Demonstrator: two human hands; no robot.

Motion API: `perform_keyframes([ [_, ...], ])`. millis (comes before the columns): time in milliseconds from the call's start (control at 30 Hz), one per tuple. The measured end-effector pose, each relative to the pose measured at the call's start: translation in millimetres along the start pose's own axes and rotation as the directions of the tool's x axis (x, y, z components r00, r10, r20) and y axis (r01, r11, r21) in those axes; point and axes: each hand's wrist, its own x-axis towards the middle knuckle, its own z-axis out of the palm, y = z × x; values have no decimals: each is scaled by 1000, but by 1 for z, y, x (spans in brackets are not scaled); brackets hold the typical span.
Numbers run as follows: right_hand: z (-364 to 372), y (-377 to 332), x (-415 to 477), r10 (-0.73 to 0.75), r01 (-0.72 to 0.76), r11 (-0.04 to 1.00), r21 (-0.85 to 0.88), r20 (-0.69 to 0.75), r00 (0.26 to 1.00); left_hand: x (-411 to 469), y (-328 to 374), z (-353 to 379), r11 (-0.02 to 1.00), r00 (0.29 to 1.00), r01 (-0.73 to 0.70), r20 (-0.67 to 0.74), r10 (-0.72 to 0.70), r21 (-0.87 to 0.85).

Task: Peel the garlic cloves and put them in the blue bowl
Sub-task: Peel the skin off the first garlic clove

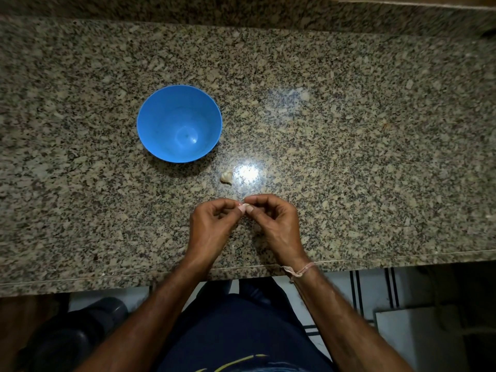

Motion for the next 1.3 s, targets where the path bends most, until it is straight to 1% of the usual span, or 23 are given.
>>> perform_keyframes([
  [67,0,0,0,1,-1,1000,13,7,1000,1,3,0,999,1000,21,7,-21,-27],
  [133,0,-1,0,3,-3,1000,21,10,1000,1,5,-1,992,997,78,18,-77,-104],
  [200,0,0,0,1,-1,1000,19,-1,1000,1,5,-1,984,995,102,37,-98,-146],
  [367,3,1,1,12,-14,999,-34,-48,999,1,2,2,985,995,101,40,-96,-141],
  [467,4,0,2,-13,10,995,-97,-30,999,0,3,4,976,990,137,41,-132,-168],
  [533,4,-2,0,-17,16,996,-85,-9,1000,0,2,3,989,994,106,4,-106,-106],
  [633,4,-2,-1,-23,21,993,-117,-15,1000,1,1,1,987,998,-22,-49,30,159],
  [700,4,0,0,-19,14,989,-144,-33,999,1,2,1,965,995,-70,-58,87,253],
  [767,5,0,1,-18,9,987,-162,-51,999,0,2,1,964,994,-85,-49,100,251],
  [867,6,0,-1,-28,14,983,-185,-71,997,0,2,1,983,998,-55,-24,60,176],
  [1000,5,0,-1,-35,24,979,-204,-52,998,1,2,0,991,998,-16,-53,23,135],
  [1100,6,-3,-1,-22,17,980,-196,-23,999,1,1,-2,976,995,-64,-57,78,208],
  [1200,7,-3,-1,15,-22,980,-197,-36,999,2,1,-4,949,989,-130,-28,144,287],
  [1300,7,-3,-1,25,-32,978,-204,-36,999,0,3,-5,934,981,-174,-29,192,312],
])
